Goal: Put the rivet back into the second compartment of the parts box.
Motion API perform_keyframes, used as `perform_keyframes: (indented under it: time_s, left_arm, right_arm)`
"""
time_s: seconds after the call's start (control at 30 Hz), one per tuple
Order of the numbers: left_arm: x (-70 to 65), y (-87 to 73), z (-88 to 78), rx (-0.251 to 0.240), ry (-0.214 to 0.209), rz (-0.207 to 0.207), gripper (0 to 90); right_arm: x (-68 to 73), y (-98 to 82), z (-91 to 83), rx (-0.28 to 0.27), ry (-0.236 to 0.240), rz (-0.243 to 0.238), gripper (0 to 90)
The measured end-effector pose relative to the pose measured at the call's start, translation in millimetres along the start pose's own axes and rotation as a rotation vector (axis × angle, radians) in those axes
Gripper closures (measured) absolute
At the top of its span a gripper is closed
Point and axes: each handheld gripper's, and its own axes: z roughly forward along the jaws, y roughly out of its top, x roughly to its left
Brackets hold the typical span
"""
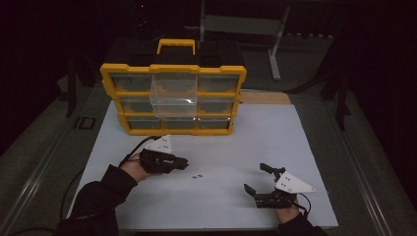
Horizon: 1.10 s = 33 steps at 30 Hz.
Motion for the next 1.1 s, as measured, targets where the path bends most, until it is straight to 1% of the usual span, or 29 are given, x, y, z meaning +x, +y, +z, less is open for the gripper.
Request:
perform_keyframes:
  time_s: [0.03,0.07,0.1,0.2,0.33,0.37,0.4,0.47,0.6,0.67,0.7,0.77,0.8,0.87,1.03,1.1]
  left_arm:
    - [-0.8,3.2,-7.9,-0.016,-0.001,0.006,80.4]
    - [-0.8,3.2,-7.9,-0.016,-0.001,0.006,80.4]
    - [-1.0,6.4,-15.8,-0.027,0.000,0.014,80.4]
    - [-2.0,11.7,-28.1,-0.038,0.010,0.026,80.4]
    - [-3.2,18.0,-42.3,-0.048,0.012,0.037,80.4]
    - [-3.2,18.0,-42.3,-0.048,0.012,0.037,80.4]
    - [-3.2,21.6,-48.9,-0.055,0.008,0.044,80.4]
    - [-2.9,26.6,-56.8,-0.066,0.007,0.045,80.4]
    - [-2.2,36.4,-69.7,-0.085,0.008,0.054,80.4]
    - [-2.2,39.1,-72.8,-0.089,0.011,0.056,80.4]
    - [-2.2,44.3,-78.2,-0.094,0.014,0.065,80.4]
    - [-2.2,50.0,-83.3,-0.092,0.021,0.074,80.4]
    - [-2.2,50.0,-83.3,-0.092,0.021,0.074,80.4]
    - [-1.9,58.9,-90.9,-0.092,0.043,0.090,80.4]
    - [-1.2,74.0,-105.6,-0.117,0.052,0.105,80.4]
    - [-1.2,74.0,-105.6,-0.117,0.052,0.105,80.4]
  right_arm:
    - [-0.2,-0.1,0.0,0.000,0.000,0.001,10.4]
    - [-0.2,-0.1,0.0,0.000,0.000,0.001,10.4]
    - [-0.4,-0.1,0.0,0.000,0.000,0.001,10.4]
    - [-0.1,-0.1,0.5,0.000,0.001,0.001,10.4]
    - [-0.2,-0.1,0.8,0.000,0.001,-0.005,10.4]
    - [-0.2,-0.2,0.8,0.001,0.001,-0.002,10.4]
    - [-0.2,-0.3,0.9,0.001,0.001,-0.001,10.4]
    - [-0.1,-0.2,0.9,0.000,0.000,-0.004,10.4]
    - [0.1,-0.1,0.8,-0.002,-0.001,-0.007,10.4]
    - [0.0,-0.2,0.8,-0.002,-0.002,-0.006,10.4]
    - [-0.1,-0.2,0.9,-0.002,-0.001,-0.006,10.4]
    - [0.0,-0.2,0.9,-0.002,-0.001,-0.006,10.4]
    - [0.0,-0.2,1.0,-0.003,0.000,-0.005,10.4]
    - [0.0,-0.3,1.1,-0.003,-0.001,-0.004,10.4]
    - [-0.1,-0.5,1.1,-0.005,-0.001,-0.003,10.4]
    - [-0.1,-0.5,1.1,-0.004,-0.001,-0.003,10.4]
